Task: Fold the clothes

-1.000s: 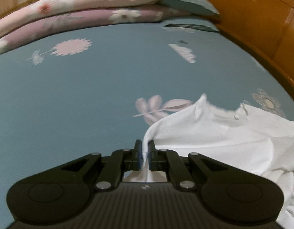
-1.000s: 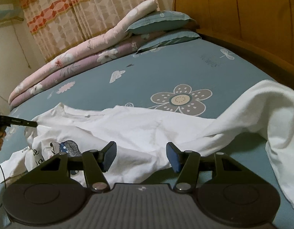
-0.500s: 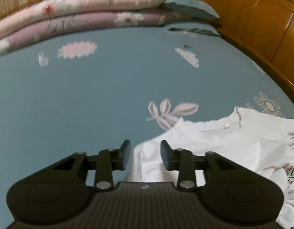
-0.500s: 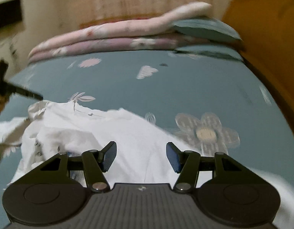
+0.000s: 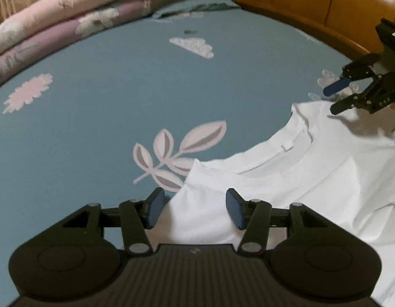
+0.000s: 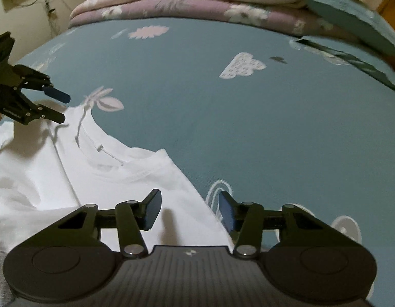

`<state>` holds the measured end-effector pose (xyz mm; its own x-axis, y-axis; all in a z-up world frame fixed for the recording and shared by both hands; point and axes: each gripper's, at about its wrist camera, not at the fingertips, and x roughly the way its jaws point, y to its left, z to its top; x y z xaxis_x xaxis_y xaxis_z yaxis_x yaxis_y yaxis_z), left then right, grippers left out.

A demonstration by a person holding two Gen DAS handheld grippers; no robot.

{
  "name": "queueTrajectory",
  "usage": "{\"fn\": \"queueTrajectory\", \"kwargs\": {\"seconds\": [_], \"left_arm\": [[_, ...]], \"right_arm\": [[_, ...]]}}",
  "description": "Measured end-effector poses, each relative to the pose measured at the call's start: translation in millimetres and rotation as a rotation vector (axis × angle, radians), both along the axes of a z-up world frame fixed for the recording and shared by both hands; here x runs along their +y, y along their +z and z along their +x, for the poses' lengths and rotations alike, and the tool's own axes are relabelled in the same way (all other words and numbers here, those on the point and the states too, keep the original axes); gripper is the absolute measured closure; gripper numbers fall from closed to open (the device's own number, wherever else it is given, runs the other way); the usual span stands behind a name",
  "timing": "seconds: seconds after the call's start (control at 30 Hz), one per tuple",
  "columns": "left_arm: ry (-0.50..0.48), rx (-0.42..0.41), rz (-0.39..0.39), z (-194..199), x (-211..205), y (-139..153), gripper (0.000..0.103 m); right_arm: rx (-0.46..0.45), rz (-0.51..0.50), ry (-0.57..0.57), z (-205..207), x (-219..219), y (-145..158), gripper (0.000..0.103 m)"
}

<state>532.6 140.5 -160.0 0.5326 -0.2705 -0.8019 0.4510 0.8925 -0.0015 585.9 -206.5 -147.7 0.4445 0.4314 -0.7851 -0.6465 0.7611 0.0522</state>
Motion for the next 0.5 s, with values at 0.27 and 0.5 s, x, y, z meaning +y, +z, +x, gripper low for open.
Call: {"fn": "queueTrajectory", "kwargs": {"seconds": [0.27,0.5], "left_arm": [[0.019,0.028,-0.043,2.1,1.0,-8.1,0.066],[0.056,-0.046,-0.069,-0.7,-2.3,7.3,0.099]], "right_arm": [[-0.013,-0.041,0.058,-5.7,8.2,-15.1,0.08],[-0.049,-0.022,0.04,-6.8,6.2,-1.0,0.098]]}}
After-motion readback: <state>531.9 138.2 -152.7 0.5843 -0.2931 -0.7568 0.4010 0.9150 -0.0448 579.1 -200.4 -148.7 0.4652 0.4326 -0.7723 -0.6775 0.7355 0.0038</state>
